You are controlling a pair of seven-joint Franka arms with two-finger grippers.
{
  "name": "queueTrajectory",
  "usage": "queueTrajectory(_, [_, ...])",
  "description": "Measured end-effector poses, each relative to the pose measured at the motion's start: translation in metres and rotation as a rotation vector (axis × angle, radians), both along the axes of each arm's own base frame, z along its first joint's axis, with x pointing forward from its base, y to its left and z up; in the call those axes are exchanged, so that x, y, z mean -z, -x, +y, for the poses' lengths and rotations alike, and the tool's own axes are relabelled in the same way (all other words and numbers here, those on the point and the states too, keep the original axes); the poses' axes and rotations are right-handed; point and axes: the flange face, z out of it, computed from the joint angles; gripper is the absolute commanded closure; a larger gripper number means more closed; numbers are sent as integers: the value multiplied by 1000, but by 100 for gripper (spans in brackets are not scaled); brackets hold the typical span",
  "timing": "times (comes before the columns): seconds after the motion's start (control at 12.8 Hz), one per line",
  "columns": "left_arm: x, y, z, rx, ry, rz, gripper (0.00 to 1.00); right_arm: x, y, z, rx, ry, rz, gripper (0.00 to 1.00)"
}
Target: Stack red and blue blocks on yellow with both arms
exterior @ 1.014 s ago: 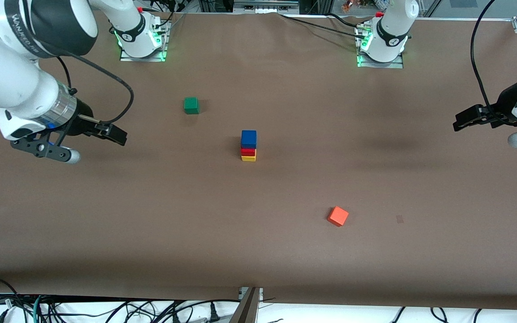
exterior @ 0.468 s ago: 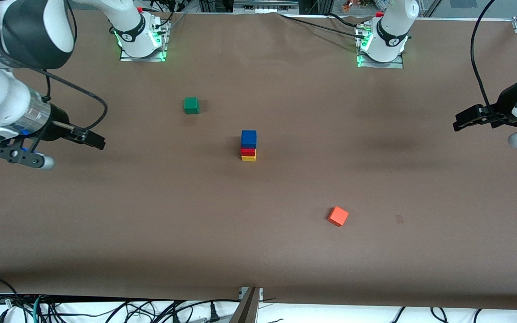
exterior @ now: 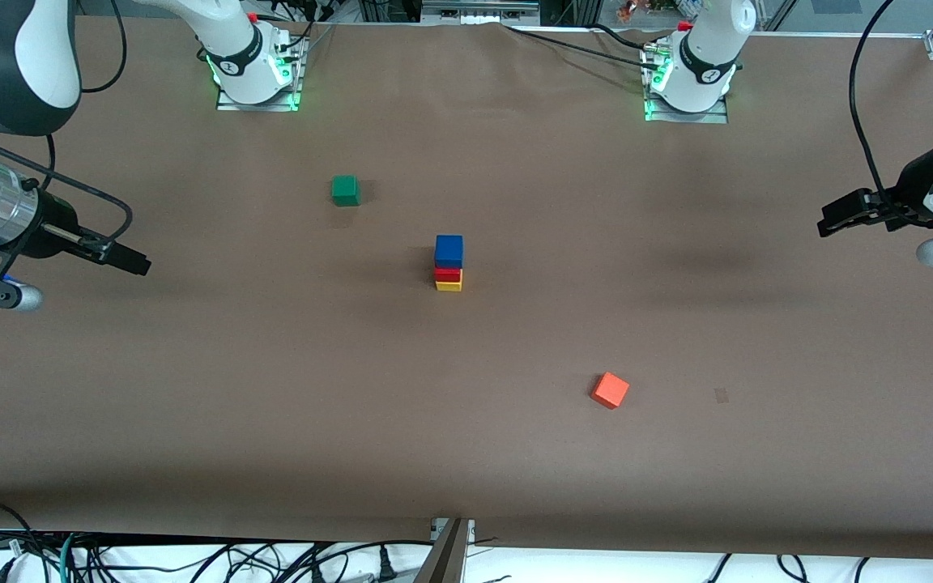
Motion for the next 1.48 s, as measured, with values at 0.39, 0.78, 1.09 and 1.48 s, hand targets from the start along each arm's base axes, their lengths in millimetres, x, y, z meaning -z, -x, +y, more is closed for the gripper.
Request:
queueTrajectory(0.39, [0, 0, 0, 0, 0, 0, 0, 4, 42, -19, -101, 1, 13, 0])
queueTrajectory(0.78, [0, 0, 0, 0, 0, 0, 0, -38, 90, -15, -177, 4, -13, 0])
queueTrajectory(1.09, [0, 0, 0, 0, 0, 0, 0, -47, 103, -2, -208, 10, 2, 0])
queueTrajectory(1.48, [0, 0, 0, 0, 0, 0, 0, -45, 103, -7, -252, 6, 5, 0])
